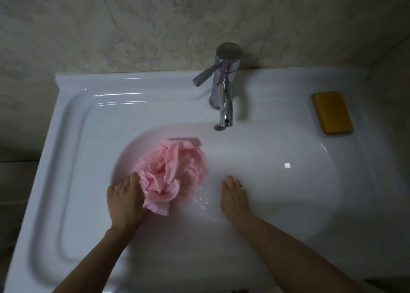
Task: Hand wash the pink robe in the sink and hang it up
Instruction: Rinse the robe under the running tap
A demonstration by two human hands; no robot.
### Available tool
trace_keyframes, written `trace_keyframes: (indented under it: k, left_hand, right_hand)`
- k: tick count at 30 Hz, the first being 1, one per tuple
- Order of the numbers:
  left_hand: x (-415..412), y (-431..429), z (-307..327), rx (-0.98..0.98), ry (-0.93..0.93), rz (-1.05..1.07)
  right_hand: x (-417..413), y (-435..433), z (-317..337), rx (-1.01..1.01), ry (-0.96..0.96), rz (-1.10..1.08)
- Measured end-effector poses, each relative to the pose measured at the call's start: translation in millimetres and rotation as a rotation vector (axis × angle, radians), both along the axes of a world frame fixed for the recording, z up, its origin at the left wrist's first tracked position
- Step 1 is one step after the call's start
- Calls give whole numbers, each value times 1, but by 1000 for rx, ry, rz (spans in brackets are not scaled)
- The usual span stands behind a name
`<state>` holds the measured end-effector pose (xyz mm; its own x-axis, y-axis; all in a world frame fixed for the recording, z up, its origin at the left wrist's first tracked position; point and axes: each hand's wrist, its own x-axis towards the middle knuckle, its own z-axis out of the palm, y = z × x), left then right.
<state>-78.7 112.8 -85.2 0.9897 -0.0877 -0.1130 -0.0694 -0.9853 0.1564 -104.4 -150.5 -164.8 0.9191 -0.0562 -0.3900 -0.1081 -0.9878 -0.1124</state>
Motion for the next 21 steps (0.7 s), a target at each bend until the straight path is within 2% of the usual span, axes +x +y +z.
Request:
trace_keyframes:
  k: [6, 10, 14, 17, 21]
  left_hand:
    - [1, 2, -7, 74, 60, -10]
    - [0, 3, -9, 111, 28, -38]
    - [-2, 5, -14, 119, 18, -54]
    - [-2, 5, -14, 116, -5, -61]
    - [-2, 3, -11, 110, -23, -80]
  right_hand:
    - [-10, 2, 2, 39, 43, 98]
    - [-1, 0, 3, 56, 91, 143]
    - [4, -10, -1, 91, 55, 184]
    - [7, -14, 7, 156, 54, 59]
    - [8, -16, 7, 136, 103, 82]
